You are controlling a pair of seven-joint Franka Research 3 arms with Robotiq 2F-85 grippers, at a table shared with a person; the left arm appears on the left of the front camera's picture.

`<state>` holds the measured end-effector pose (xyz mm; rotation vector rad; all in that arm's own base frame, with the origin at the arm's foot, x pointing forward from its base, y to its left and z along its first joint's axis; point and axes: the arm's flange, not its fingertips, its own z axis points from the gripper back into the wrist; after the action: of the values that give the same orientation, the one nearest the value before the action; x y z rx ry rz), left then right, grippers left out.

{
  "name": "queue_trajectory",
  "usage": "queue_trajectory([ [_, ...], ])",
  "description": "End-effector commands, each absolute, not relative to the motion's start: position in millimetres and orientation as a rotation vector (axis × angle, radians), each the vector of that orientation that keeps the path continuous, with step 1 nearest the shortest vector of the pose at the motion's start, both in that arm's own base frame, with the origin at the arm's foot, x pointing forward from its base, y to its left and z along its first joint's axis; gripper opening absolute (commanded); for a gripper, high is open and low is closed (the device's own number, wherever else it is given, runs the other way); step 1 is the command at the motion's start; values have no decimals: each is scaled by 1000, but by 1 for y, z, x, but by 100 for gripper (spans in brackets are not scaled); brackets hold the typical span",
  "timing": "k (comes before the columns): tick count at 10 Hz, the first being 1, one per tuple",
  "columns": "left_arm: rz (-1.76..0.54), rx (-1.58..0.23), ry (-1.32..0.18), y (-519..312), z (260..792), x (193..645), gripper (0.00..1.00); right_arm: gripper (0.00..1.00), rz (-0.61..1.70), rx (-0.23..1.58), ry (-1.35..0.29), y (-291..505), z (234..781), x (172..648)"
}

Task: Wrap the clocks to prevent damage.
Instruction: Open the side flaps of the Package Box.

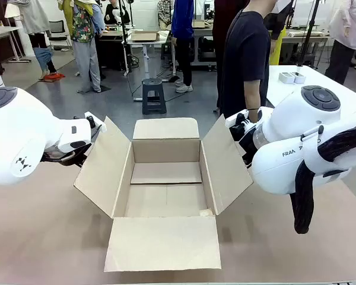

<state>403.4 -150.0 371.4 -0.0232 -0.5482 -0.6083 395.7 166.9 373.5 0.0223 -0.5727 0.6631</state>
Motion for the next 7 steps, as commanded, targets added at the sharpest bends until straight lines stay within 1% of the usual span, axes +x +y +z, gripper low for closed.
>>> queue_trajectory([
  [1,-609,-23,-548,-150,371,403,100,100,663,22,-573,167,373,396],
  [7,-609,-23,-548,-150,371,403,100,100,663,22,-573,167,373,396],
])
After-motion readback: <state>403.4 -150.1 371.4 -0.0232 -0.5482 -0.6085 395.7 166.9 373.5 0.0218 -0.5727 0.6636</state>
